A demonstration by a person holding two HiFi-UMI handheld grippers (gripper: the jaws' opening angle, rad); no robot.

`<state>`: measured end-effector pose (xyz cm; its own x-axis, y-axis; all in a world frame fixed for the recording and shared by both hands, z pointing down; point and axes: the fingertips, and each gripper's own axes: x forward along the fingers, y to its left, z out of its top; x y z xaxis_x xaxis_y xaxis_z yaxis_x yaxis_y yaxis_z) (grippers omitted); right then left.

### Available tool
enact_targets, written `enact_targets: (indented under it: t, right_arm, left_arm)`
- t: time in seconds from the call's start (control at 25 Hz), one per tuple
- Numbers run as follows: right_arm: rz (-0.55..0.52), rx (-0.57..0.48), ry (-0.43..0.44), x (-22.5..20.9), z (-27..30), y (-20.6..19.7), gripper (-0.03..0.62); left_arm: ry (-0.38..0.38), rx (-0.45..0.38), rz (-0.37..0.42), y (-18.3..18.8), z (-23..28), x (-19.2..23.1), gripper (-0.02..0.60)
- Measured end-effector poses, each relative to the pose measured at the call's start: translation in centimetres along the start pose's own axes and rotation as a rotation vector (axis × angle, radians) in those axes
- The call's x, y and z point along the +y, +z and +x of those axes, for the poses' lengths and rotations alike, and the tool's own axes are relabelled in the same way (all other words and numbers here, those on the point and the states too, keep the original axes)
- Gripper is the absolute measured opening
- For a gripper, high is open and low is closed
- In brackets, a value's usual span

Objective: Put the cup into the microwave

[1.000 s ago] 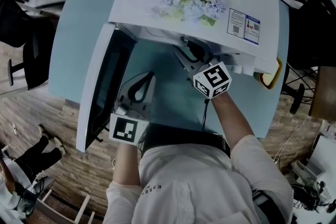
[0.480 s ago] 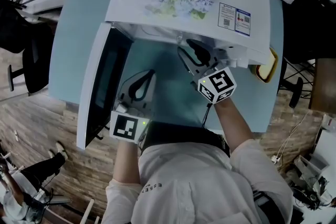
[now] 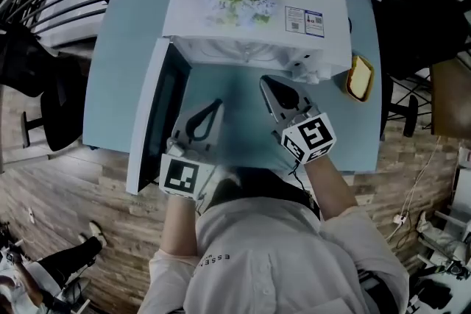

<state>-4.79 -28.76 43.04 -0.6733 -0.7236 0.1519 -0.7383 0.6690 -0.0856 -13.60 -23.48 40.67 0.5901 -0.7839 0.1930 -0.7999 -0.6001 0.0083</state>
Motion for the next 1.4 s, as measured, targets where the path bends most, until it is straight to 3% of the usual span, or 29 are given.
enact_targets:
  t: [0.2, 0.36, 0.56, 0.76, 1.4]
  right_arm:
    - [-0.078, -0.043, 0.02, 4.4, -3.5, 3.5, 0.017]
    - [-0.113, -0.07, -0.016, 6.7, -5.9, 5.6, 0.015]
    - [-0.115, -0.105, -0.034, 8.6, -8.5, 7.3, 0.015]
    - [-0.146, -0.118, -0.027, 9.7, -9.3, 8.1, 0.015]
    - [-0.133, -0.12, -0.057, 9.1, -10.1, 8.5, 0.015]
  left_arm:
    - [-0.017, -0.018, -0.006, 2.0, -3.0, -1.0, 0.002]
    - [-0.048, -0.033, 0.08, 3.1, -5.4, -1.8, 0.002]
    - [-0.039, -0.051, 0.119, 4.8, -7.7, -2.2, 0.002]
    - [-0.049, -0.076, 0.157, 5.9, -8.7, -2.4, 0.002]
    - [-0.045, -0.079, 0.16, 6.4, -8.7, -1.7, 0.002]
